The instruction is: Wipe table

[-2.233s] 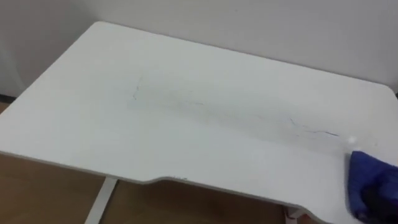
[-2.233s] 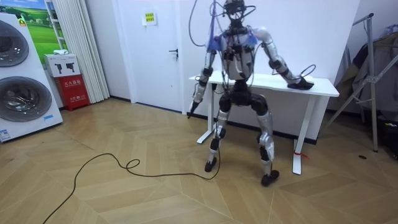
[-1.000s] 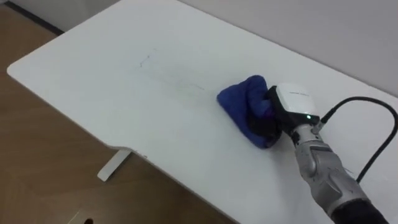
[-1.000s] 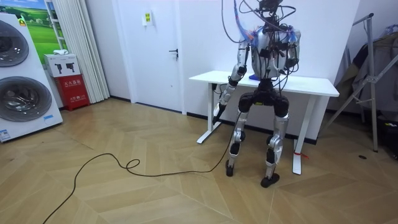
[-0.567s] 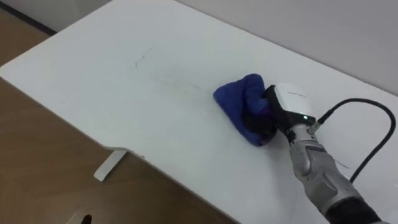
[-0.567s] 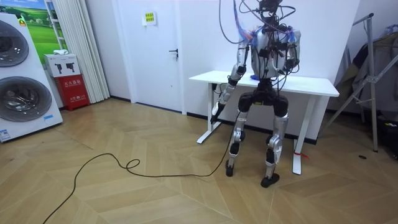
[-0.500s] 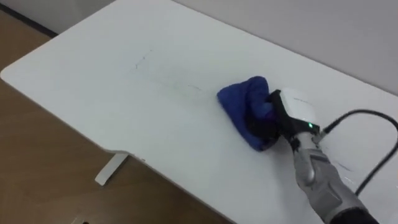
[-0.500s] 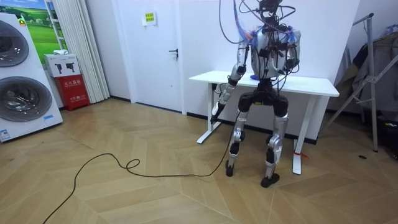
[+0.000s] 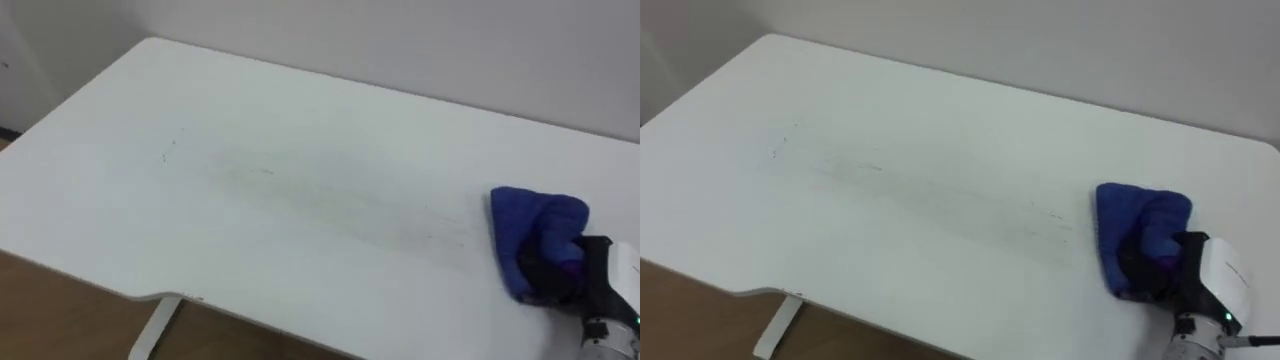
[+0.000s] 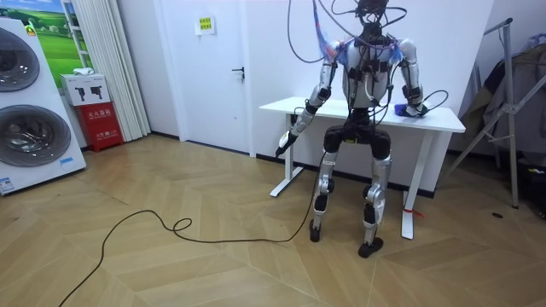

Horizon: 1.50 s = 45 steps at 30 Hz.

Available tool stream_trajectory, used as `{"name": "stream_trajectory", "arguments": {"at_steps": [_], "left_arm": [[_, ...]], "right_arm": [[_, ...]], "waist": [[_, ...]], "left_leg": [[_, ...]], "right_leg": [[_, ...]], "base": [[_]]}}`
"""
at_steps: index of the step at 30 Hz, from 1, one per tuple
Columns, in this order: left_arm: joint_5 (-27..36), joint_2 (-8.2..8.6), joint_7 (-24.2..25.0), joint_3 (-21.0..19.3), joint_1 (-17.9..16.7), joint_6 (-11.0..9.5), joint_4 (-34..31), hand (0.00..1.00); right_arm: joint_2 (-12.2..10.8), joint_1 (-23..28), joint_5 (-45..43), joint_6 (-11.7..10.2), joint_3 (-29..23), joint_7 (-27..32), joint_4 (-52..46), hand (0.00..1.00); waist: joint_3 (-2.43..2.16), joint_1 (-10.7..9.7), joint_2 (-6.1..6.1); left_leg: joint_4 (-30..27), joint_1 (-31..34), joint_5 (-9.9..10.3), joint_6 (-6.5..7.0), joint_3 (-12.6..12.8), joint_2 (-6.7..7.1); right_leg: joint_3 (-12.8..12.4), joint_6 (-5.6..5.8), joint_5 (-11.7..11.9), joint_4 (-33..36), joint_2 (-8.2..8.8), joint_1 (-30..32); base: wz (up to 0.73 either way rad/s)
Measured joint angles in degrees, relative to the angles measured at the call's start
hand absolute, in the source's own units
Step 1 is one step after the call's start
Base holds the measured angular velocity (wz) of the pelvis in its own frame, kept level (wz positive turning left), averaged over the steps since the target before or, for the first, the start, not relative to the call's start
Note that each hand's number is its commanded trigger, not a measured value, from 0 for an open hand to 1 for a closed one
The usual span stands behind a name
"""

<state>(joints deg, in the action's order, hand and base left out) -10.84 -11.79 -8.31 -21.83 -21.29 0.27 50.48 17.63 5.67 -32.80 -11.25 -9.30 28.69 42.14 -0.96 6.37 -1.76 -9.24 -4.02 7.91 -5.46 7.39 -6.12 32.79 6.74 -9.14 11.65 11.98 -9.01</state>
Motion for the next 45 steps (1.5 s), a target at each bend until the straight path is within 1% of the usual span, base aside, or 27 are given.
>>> {"name": "stream_trajectory", "arguments": {"at_steps": [6,8,9,11,12,13,14,18,20,23,24,27,28,29,30,31,32,33,34,35,36,37,39,41,43,45], "left_arm": [[0.04,0.07,0.04,4.22,0.3,-0.06,0.22,0.0],[-0.03,0.2,0.04,4.41,0.1,-0.05,0.53,0.0],[-0.1,0.38,0.05,4.34,-0.04,-0.05,1.1,0.0],[-0.16,0.59,0.06,4.33,-0.42,-0.05,1.24,0.0],[-0.14,0.65,0.07,4.33,-0.53,-0.05,1.22,0.0],[-0.14,0.68,0.1,4.4,-0.57,-0.05,1.22,0.0],[-0.08,0.71,0.24,4.6,-0.79,-0.05,1.22,0.0],[0.09,0.81,0.3,5.33,-0.76,-0.04,1.33,0.0],[0.06,0.83,0.28,5.39,-0.45,-0.03,1.41,0.0],[0.08,1.0,0.14,5.88,0.68,0.16,1.4,0.0],[0.09,1.08,-0.01,6.22,1.29,0.16,1.41,0.0],[0.15,1.24,-0.06,7.23,3.62,0.13,2.08,0.0],[0.3,1.59,-0.05,7.49,4.27,0.1,1.83,0.0],[0.4,1.76,-0.05,7.62,4.38,0.08,1.68,0.0],[1.7,1.8,-0.05,8.61,5.06,0.04,1.03,0.0],[2.97,1.89,-0.05,9.05,5.53,-0.08,0.19,0.0],[3.54,1.98,-0.05,9.07,5.63,-0.27,-0.34,0.0],[4.01,2.11,-0.05,9.11,6.26,-0.77,-1.1,0.0],[4.08,2.15,-0.05,9.11,6.51,-1.17,-1.18,0.0],[4.1,2.25,-0.04,9.13,7.11,-2.07,-1.54,0.0],[4.08,2.37,-0.03,9.19,7.1,-3.0,-2.36,0.0],[4.09,2.4,-0.03,9.24,6.99,-3.29,-2.61,0.0],[5.69,2.51,0.02,9.78,6.66,-3.42,-3.74,0.0],[6.87,3.01,0.01,9.75,6.44,-3.47,-3.92,0.0],[6.9,3.69,0.09,9.75,6.47,-3.57,-3.91,0.0],[6.89,3.73,0.36,9.72,6.35,-3.84,-3.55,0.0]], "right_arm": [[0.14,-0.12,0.2,0.31,-0.06,-1.84,-0.02,1.0],[0.07,-0.03,-0.16,0.99,0.27,-2.23,-0.69,1.0],[0.02,0.07,-0.63,1.4,0.25,-2.41,-1.4,1.0],[0.01,0.3,-0.86,2.07,0.3,-2.65,-2.51,1.0],[0.02,0.34,-0.88,2.17,0.3,-2.65,-2.76,0.53],[0.01,0.4,-1.13,2.33,0.4,-2.66,-3.0,0.2],[0.01,0.64,-1.3,2.71,1.0,-2.66,-3.73,0.0],[-0.04,1.9,-1.26,5.65,3.05,-2.49,-7.55,0.0],[-0.04,2.43,-1.99,6.48,3.93,-2.1,-8.69,0.0],[-0.43,2.48,-3.78,8.14,4.92,-2.09,-10.79,0.0],[-0.46,2.47,-3.79,8.72,5.83,-2.12,-11.75,0.0],[-0.54,2.47,-3.74,8.89,7.06,-2.83,-13.86,0.0],[-0.57,2.48,-3.42,8.97,7.29,-3.67,-15.26,0.0],[-0.62,2.47,-3.21,9.04,7.47,-4.09,-15.95,0.0],[-1.1,2.45,-2.45,9.03,7.51,-4.41,-17.06,0.0],[-2.11,2.45,-1.43,9.02,7.34,-4.41,-18.11,0.0],[-2.43,2.44,-1.06,8.95,7.21,-4.41,-18.62,0.0],[-2.81,2.43,-0.4,8.16,7.02,-4.46,-18.87,0.0],[-2.81,2.43,0.23,7.86,6.85,-4.65,-19.05,0.0],[-2.85,2.43,1.89,7.35,6.28,-5.75,-20.17,0.0],[-2.89,2.45,3.31,6.5,5.95,-6.61,-21.15,0.0],[-2.9,2.44,3.93,6.13,5.87,-7.03,-21.54,0.0],[-2.89,2.52,7.95,5.96,5.61,-9.32,-25.35,0.0],[-2.88,2.52,9.86,5.67,4.85,-10.2,-28.85,0.0],[-2.83,2.44,11.91,4.36,2.76,-10.16,-32.07,0.0],[-2.79,2.44,12.57,3.55,0.84,-10.08,-33.31,0.0]], "waist": [[0.03,0.2,-0.6],[0.04,0.46,-0.65],[0.03,0.98,-0.51],[0.04,1.4,-0.5],[0.08,1.42,-0.57],[0.08,1.41,-0.57],[0.08,1.55,-0.53],[0.26,1.84,-0.66],[0.38,1.78,-0.85],[0.88,1.89,-1.02],[0.91,1.98,-1.08],[0.97,1.93,-1.17],[0.99,1.91,-1.13],[1.01,1.72,-1.1],[1.16,1.06,-1.1],[1.25,0.48,-1.11],[1.26,0.09,-1.1],[1.28,-0.13,-1.03],[1.27,-0.1,-1.0],[1.31,-0.28,-1.09],[1.44,-0.8,-1.13],[1.46,-1.27,-1.09],[1.41,-2.45,-0.83],[1.37,-3.12,-0.69],[1.29,-3.26,-0.84],[1.16,-3.34,-1.07]], "left_leg": [[0.07,-0.67,0.08,0.06,0.54,-0.01],[0.13,-1.23,0.15,0.05,1.07,-0.12],[0.41,-1.69,0.28,-0.01,1.75,-0.18],[0.61,-1.81,0.39,-0.03,1.94,-0.18],[0.61,-1.77,0.41,-0.04,1.94,-0.18],[0.61,-1.75,0.44,-0.04,1.94,-0.18],[0.6,-1.73,0.55,-0.05,1.94,-0.19],[0.6,-1.73,0.72,-0.07,2.07,-0.22],[0.64,-1.68,0.72,-0.07,2.22,-0.22],[1.05,-1.61,0.72,-0.08,2.94,-0.32],[1.4,-1.62,0.71,-0.09,3.45,-0.37],[1.75,-1.7,0.7,-0.1,4.4,-0.43],[1.81,-1.73,0.7,-0.09,5.04,-0.44],[1.81,-1.7,0.7,-0.09,5.13,-0.44],[1.82,-1.64,0.7,-0.08,5.16,-0.42],[1.82,-1.59,0.7,-0.08,5.21,-0.42],[1.84,-1.58,0.7,-0.08,5.25,-0.42],[1.85,-1.6,0.7,-0.08,5.43,-0.42],[1.85,-1.65,0.7,-0.08,5.51,-0.42],[1.86,-1.57,0.7,-0.08,5.6,-0.4],[1.87,-1.55,0.7,-0.08,5.67,-0.39],[1.88,-1.56,0.7,-0.07,5.72,-0.38],[1.88,-1.72,0.69,-0.07,6.09,-0.37],[1.88,-1.85,0.69,-0.07,6.09,-0.33],[1.88,-2.17,0.69,-0.06,6.43,-0.34],[1.89,-2.25,0.69,-0.06,6.46,-0.34]], "right_leg": [[-0.75,-0.01,0.01,0.07,0.01,-0.07],[-1.45,-0.04,0.03,0.09,-0.04,-0.04],[-1.95,-0.04,0.03,0.11,-0.06,-0.09],[-2.24,-0.02,0.04,0.12,-0.08,-0.03],[-2.23,-0.01,0.04,0.11,-0.1,0.01],[-2.24,-0.02,0.04,0.11,-0.11,0.03],[-2.25,-0.01,0.04,0.1,-0.11,0.08],[-2.5,-0.01,0.05,0.09,-0.18,0.32],[-2.74,-0.01,0.06,0.09,-0.2,0.57],[-3.44,-0.06,0.24,0.03,-0.32,1.23],[-4.09,-0.13,0.34,0.02,-0.43,1.76],[-5.35,-0.22,0.56,0.05,-0.57,2.35],[-6.01,-0.23,0.64,0.06,-0.59,2.79],[-6.22,-0.24,0.7,0.05,-0.59,2.98],[-6.38,-0.23,0.75,0.04,-0.59,3.12],[-6.49,-0.23,0.75,0.02,-0.59,3.22],[-6.51,-0.23,0.75,0.0,-0.59,3.26],[-6.76,-0.23,0.75,0.02,-0.59,3.48],[-6.92,-0.23,0.75,0.03,-0.59,3.69],[-7.31,-0.23,0.75,0.11,-0.61,4.15],[-7.54,-0.23,0.75,0.1,-0.62,4.21],[-7.56,-0.22,0.75,0.11,-0.61,4.23],[-8.24,-0.22,0.75,0.12,-0.61,4.42],[-8.71,-0.22,0.75,0.14,-0.61,4.49],[-9.24,-0.22,0.75,0.15,-0.64,4.65],[-9.24,-0.22,0.75,0.15,-0.64,4.59]], "base": [[-0.05],[-0.15],[-0.21],[-0.11],[0.0],[0.0],[0.0],[-0.02],[-0.07],[-0.14],[-0.25],[-0.23],[-0.26],[-0.18],[-0.08],[-0.04],[-0.06],[-0.07],[-0.12],[-0.11],[-0.08],[-0.08],[-0.11],[-0.11],[-0.14],[-0.03]]}}
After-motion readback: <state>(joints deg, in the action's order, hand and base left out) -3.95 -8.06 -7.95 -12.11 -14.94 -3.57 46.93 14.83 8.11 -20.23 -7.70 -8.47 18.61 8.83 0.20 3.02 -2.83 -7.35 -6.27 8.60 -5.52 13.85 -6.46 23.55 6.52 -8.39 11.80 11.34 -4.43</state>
